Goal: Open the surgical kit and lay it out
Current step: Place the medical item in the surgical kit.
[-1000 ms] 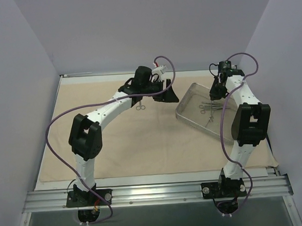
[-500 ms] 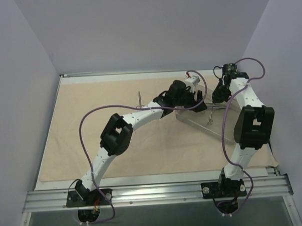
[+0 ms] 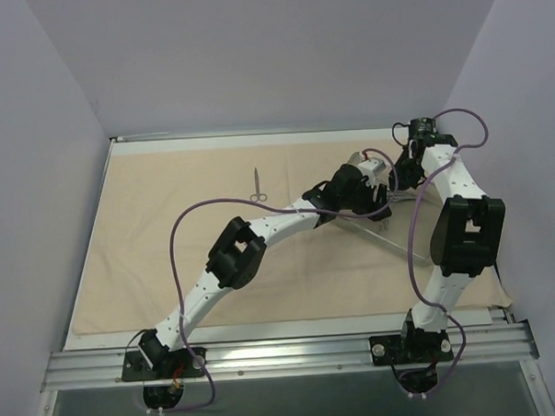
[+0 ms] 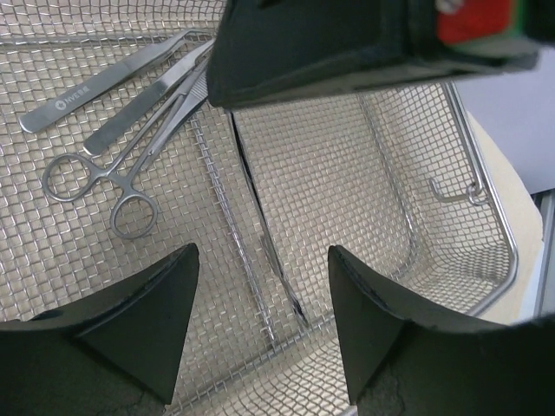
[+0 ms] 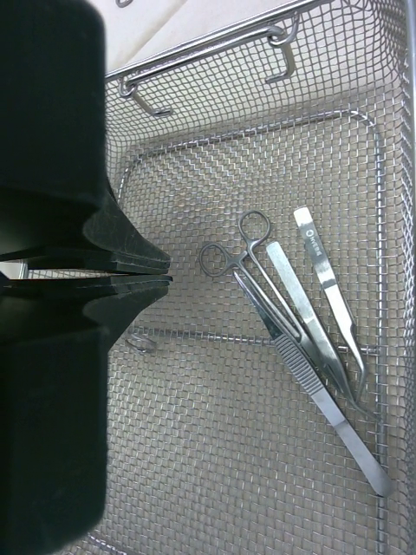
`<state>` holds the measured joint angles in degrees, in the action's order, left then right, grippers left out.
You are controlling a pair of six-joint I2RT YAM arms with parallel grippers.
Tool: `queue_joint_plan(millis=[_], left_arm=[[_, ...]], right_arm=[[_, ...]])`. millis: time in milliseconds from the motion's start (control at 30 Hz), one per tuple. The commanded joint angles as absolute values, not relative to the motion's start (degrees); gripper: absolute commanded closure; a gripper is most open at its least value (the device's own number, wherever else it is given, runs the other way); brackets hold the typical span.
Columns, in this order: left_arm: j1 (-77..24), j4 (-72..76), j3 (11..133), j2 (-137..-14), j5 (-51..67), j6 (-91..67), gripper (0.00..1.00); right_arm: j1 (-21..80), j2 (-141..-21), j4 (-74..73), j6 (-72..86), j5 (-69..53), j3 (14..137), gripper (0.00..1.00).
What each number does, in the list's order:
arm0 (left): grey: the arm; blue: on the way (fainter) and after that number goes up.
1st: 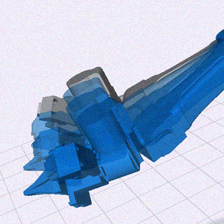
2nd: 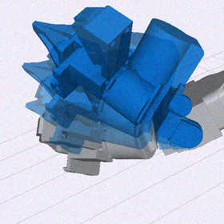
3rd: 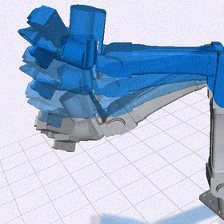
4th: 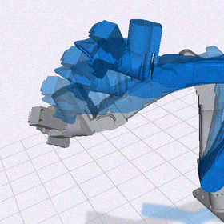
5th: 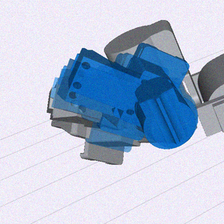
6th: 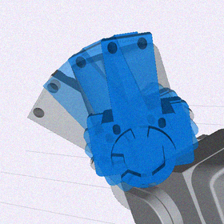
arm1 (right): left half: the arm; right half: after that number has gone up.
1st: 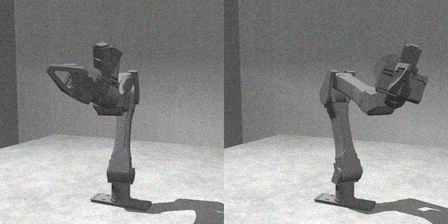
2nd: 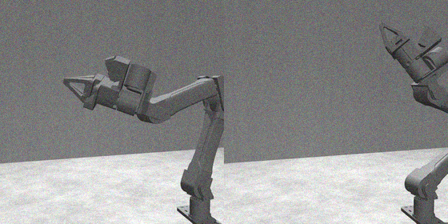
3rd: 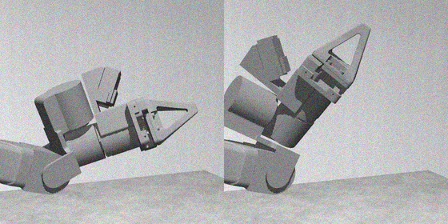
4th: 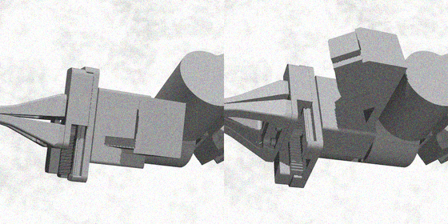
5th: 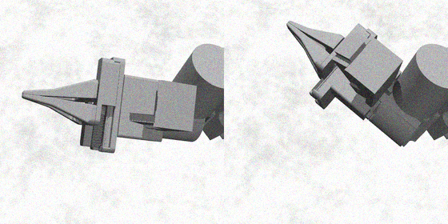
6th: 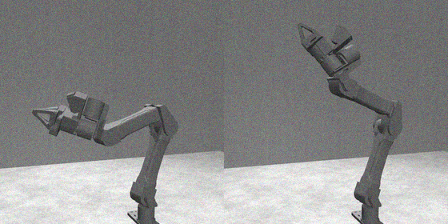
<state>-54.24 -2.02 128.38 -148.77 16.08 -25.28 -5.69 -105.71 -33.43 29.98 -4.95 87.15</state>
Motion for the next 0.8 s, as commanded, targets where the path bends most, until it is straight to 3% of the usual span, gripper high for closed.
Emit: queue_joint_plan(millis=[0, 167, 267, 533, 667, 733, 767], left_arm=[[-54.8, -3.9, 134.1, -151.3, 14.5, -25.4, 0.30], [-54.8, -3.1, 137.1, -154.2, 14.8, -27.2, 0.34], [-54.9, -3.6, 139.2, -156.4, 15.5, -27.4, 0.43], [-54.2, -3.7, 142.8, -157.5, 19.7, -28.4, 0.88], [-53.0, -2.0, 142.2, -154.9, 25.7, -30.1, 0.98], [-52.6, -2.5, 142.1, -152.7, 27.4, -30.8, 0.98], [-52.3, -2.5, 141.8, -151.9, 28.5, -31.2, 0.98]], right_arm=[[-6.2, -101.3, -33.8, 31.2, -5.0, 85.7, 1.00], [-6.2, -100.5, -33.7, 31.4, -5.0, 84.6, 1.00], [-6.2, -100.4, -34.3, 31.3, -4.7, 84.9, 1.00], [-6.2, -100.2, -35.2, 30.8, -5.0, 86.2, 1.00], [-7.6, -99.7, -35.7, 30.1, -6.5, 87.4, 1.00], [-8.3, -98.9, -35.3, 29.7, -8.2, 88.4, 0.91], [-8.5, -98.4, -35.7, 28.8, -8.3, 90.6, 0.81]])
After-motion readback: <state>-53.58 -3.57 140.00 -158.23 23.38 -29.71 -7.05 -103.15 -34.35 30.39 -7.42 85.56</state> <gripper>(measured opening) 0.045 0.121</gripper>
